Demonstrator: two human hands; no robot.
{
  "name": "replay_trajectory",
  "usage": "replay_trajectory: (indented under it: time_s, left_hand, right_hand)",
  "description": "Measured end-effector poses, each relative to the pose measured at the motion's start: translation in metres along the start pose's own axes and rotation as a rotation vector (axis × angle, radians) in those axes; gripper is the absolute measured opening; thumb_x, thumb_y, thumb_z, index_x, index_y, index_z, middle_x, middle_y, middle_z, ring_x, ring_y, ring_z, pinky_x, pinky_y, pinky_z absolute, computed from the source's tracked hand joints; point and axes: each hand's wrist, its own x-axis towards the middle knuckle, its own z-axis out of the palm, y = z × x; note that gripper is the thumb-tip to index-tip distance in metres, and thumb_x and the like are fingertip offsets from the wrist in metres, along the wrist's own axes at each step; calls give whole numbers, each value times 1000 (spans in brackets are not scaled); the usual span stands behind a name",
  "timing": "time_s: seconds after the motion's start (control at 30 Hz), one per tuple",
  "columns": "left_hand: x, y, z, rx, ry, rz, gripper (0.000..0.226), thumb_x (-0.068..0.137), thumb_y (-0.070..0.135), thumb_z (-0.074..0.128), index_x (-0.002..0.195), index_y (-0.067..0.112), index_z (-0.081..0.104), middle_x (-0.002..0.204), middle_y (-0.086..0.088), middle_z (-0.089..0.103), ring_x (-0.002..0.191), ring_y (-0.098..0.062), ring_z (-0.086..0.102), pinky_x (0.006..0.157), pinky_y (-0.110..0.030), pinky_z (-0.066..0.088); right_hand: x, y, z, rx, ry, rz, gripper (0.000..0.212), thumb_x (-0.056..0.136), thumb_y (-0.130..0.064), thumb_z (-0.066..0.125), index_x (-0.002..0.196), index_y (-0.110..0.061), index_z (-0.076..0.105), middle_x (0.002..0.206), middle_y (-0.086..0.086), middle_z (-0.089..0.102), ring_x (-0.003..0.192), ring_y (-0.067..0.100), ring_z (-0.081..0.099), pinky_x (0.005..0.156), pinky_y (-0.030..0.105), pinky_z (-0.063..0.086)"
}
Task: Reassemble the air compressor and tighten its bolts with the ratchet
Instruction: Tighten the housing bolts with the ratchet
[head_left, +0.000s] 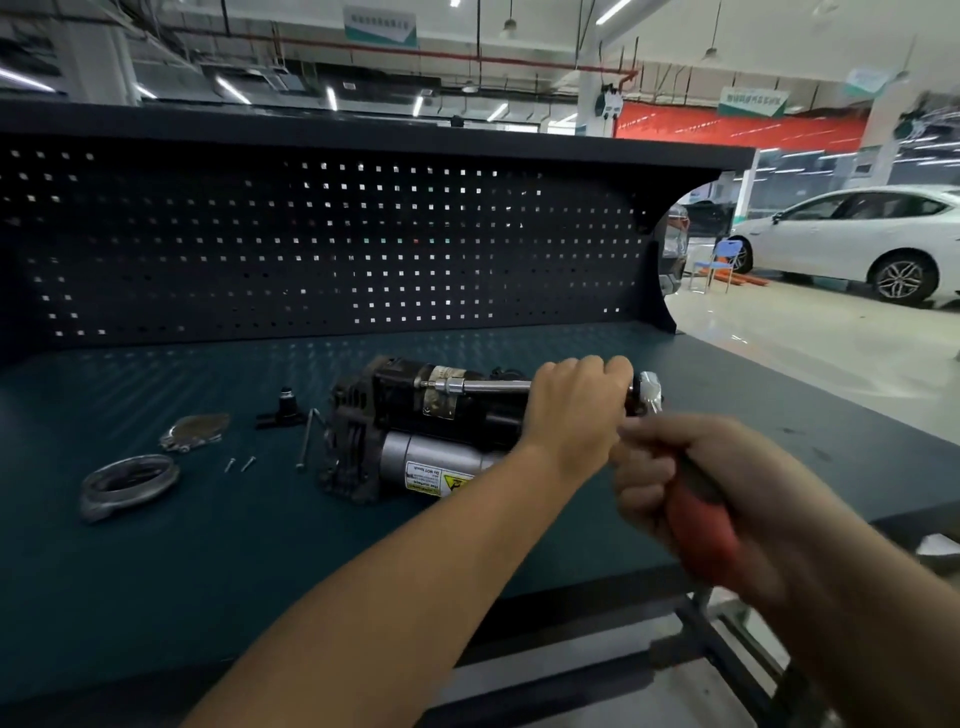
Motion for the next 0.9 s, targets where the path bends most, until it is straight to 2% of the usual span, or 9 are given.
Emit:
replay_trajectory:
  time_s: [0.1,0.23,0.3,0.43,0.53,0.57,0.7,0.8,0.9]
  left_hand:
    - [5,-1,-1,-8,-55,6,6,83,17,54,78,16,51,82,-7,64,68,-30,55,55,-31,27]
    - [24,-10,-8,-124,-383,-5,24,83,25,54,62,18,46,68,1,52,60,-23,46,53,-27,32]
    - [27,-12,-8,-178,-505,-8,27,82,31,57,59,19,47,64,3,49,61,-21,49,51,-25,32]
    - [8,-2,2,-4,-229,-20,13,78,24,63,88,19,55,92,-2,62,85,-27,56,66,-31,30]
    - [2,1,8,34,-72,-10,13,80,18,59,92,14,57,95,-7,65,87,-30,60,63,-32,29]
    - [5,-1,5,26,-88,-14,4,82,17,56,85,14,58,90,-8,65,80,-31,60,59,-31,30]
    - [20,-6,-3,-21,-323,-45,25,81,21,54,60,17,41,66,-1,50,59,-23,45,51,-25,28]
    - [27,-10,-12,-133,-493,-32,23,79,24,56,60,16,45,64,3,48,59,-20,48,48,-24,29]
    - [12,-3,-11,-50,-137,-9,8,83,19,53,77,17,47,78,-4,60,72,-30,55,56,-30,29]
  right_hand:
    - [0,6,-1,-29,-16,2,22,92,0,38,73,-10,42,45,-2,35,31,5,34,29,17,32]
    - [9,57,-28,-410,203,-116,10,96,0,41,95,-7,47,57,5,40,40,13,38,37,24,35]
    - [10,54,-29,-426,204,-89,8,98,-4,43,91,-7,46,58,5,40,40,13,39,36,23,36]
    - [7,3,-8,36,22,21,21,95,-3,37,75,-11,40,44,-2,36,31,4,35,29,17,32]
    - [5,7,-7,-45,1,13,20,94,-2,39,76,-9,43,46,-1,39,33,5,37,31,17,34]
    - [7,19,-11,-106,30,-12,18,94,-1,40,79,-8,44,47,-1,40,34,7,37,32,19,34]
    - [11,57,-36,-547,208,-97,14,95,-1,44,105,-8,50,63,6,45,47,16,43,47,29,39]
    - [6,40,-30,-489,159,-68,14,95,0,41,85,-6,49,53,3,42,39,13,40,39,24,36]
    - [0,6,-8,-76,18,-14,29,95,-2,38,67,-11,38,44,-2,35,29,4,32,29,16,30]
